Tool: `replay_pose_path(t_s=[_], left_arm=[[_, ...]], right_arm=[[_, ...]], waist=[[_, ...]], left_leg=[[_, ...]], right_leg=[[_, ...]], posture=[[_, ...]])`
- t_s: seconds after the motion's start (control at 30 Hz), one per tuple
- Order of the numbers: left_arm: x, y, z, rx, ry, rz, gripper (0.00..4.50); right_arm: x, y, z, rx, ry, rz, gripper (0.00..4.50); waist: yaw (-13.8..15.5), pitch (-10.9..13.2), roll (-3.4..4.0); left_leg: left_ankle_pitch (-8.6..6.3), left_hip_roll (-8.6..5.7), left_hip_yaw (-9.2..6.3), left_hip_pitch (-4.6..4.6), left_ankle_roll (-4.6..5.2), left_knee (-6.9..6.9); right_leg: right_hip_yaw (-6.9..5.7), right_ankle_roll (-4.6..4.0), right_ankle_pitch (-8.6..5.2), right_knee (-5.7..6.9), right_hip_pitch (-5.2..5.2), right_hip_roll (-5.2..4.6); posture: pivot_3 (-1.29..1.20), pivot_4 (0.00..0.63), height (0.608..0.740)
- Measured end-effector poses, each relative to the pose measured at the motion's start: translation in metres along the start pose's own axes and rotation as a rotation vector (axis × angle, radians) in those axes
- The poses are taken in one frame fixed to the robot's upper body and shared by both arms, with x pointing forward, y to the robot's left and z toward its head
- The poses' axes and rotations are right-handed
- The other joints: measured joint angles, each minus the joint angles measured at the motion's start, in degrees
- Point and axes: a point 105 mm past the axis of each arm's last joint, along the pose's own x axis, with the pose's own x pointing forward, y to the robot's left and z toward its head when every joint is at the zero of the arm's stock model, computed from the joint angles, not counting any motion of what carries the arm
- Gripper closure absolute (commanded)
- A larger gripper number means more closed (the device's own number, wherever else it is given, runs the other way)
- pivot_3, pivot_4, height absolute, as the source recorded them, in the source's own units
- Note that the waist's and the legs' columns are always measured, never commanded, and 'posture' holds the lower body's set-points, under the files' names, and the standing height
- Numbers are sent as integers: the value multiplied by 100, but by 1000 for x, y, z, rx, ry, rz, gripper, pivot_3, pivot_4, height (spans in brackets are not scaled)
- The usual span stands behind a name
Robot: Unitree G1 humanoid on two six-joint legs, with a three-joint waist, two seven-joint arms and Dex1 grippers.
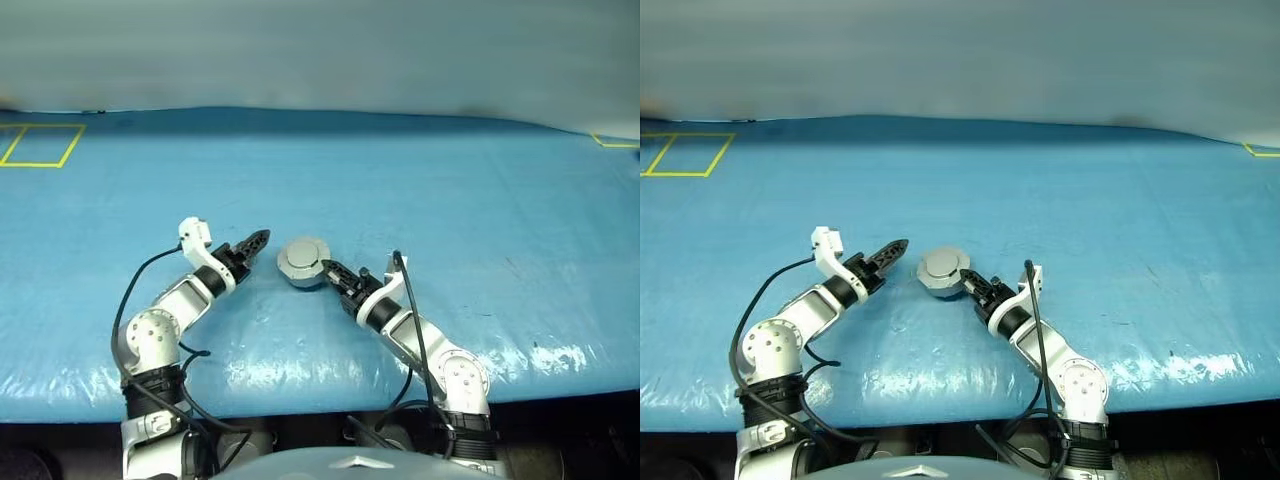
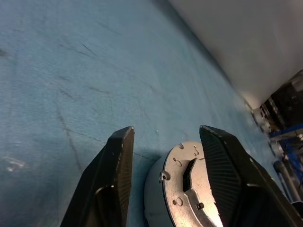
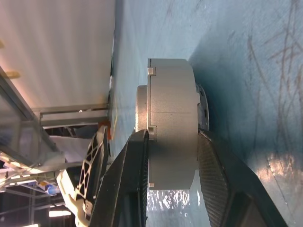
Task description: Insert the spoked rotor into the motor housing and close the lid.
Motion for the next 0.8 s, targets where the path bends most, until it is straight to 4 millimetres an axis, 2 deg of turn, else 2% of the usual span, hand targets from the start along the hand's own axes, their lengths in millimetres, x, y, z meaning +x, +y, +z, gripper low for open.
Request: replay_pose_path(t_s=[0.07,0.2,0.43,0.63,0.8], left_arm=[[-6,2,-4,-98,-25,-3,9],[-14,-1,-15,-293,-69,-62,0],[-20,-12,-22,-436,-69,-139,0],[-8,-33,-42,-494,25,-225,0],[-3,-47,-47,-531,49,-291,0]], right_arm=[[0,0,4,16,-22,1,3364],[1,5,10,29,-51,18,3364],[10,29,19,13,-70,89,3364],[16,42,8,3,-21,120,3364],[17,52,-1,0,14,148,3364]], waist=[[16,4,-4],[18,26,-19],[17,35,-26],[26,35,-26],[25,35,-26]], left_leg=[[-1,0,1,-1,3,6],[-1,1,0,-2,3,13],[-1,-1,2,-1,3,14],[-1,-3,3,0,3,15],[-1,-2,3,1,2,15]], right_leg=[[1,-1,-1,-1,1,0],[1,-6,-3,4,0,1],[3,-6,-2,6,1,5],[4,-5,0,8,1,5],[4,-5,0,10,1,6]], posture=[[0,150,740],[0,150,740],[0,150,740],[0,150,740],[0,150,740]])
